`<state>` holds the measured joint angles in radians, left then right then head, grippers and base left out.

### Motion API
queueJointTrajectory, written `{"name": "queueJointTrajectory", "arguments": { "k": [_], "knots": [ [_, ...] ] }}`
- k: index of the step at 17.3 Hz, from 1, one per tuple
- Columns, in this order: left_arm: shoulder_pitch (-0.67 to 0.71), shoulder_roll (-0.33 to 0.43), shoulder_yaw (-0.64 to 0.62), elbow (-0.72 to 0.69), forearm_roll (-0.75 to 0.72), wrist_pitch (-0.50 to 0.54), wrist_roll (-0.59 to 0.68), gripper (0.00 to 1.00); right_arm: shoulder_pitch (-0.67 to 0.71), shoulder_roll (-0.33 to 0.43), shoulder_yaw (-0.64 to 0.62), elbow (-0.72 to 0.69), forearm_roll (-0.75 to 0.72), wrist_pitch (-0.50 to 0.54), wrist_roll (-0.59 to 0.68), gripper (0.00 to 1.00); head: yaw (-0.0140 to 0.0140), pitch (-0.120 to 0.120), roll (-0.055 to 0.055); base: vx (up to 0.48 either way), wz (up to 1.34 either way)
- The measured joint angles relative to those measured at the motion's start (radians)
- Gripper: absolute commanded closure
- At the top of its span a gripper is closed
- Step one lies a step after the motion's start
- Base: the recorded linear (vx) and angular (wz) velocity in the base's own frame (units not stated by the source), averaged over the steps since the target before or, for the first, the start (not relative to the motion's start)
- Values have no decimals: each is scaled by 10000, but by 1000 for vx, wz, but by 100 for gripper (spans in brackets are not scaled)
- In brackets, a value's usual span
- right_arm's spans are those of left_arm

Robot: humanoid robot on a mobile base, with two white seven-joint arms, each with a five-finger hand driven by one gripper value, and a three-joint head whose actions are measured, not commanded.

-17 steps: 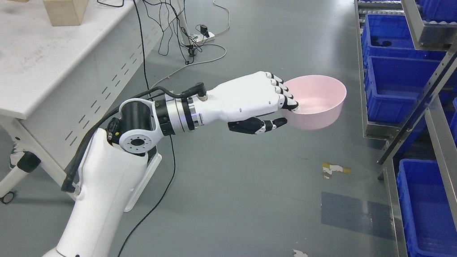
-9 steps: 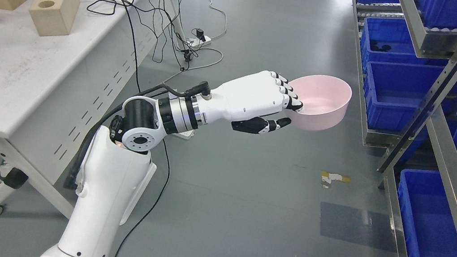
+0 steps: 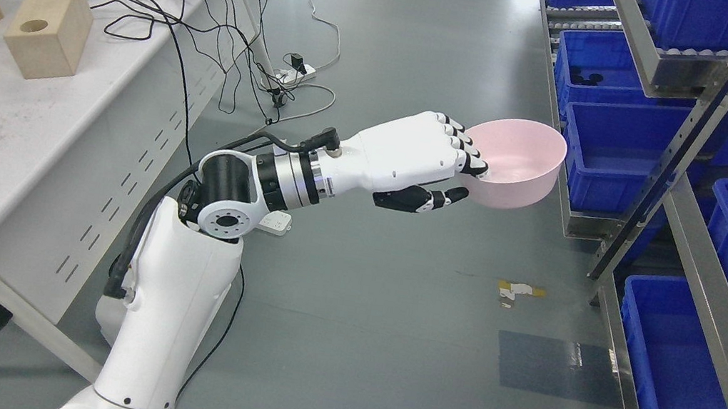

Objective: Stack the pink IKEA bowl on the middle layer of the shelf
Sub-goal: 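Hold the pink bowl in the left hand while the robot turns, then move the pink bowl over the stack of pink bowls on the tray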

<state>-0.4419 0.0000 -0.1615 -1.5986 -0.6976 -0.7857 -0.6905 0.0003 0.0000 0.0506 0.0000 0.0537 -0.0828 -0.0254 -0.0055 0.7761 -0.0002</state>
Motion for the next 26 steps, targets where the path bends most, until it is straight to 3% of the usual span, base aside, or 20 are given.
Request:
{"name": "queueJointTrajectory", "arguments": {
  "k": [16, 26],
  "knots": [
    [-202, 0, -156, 25, 63, 0, 81, 96, -2, 0, 0, 0, 0, 0, 1, 0, 0, 0, 0, 34, -239],
    [-2052, 0, -471, 212, 559, 0, 145, 96, 0, 0, 0, 0, 0, 0, 0, 0, 0, 0, 0, 87, -911]
  ]
}}
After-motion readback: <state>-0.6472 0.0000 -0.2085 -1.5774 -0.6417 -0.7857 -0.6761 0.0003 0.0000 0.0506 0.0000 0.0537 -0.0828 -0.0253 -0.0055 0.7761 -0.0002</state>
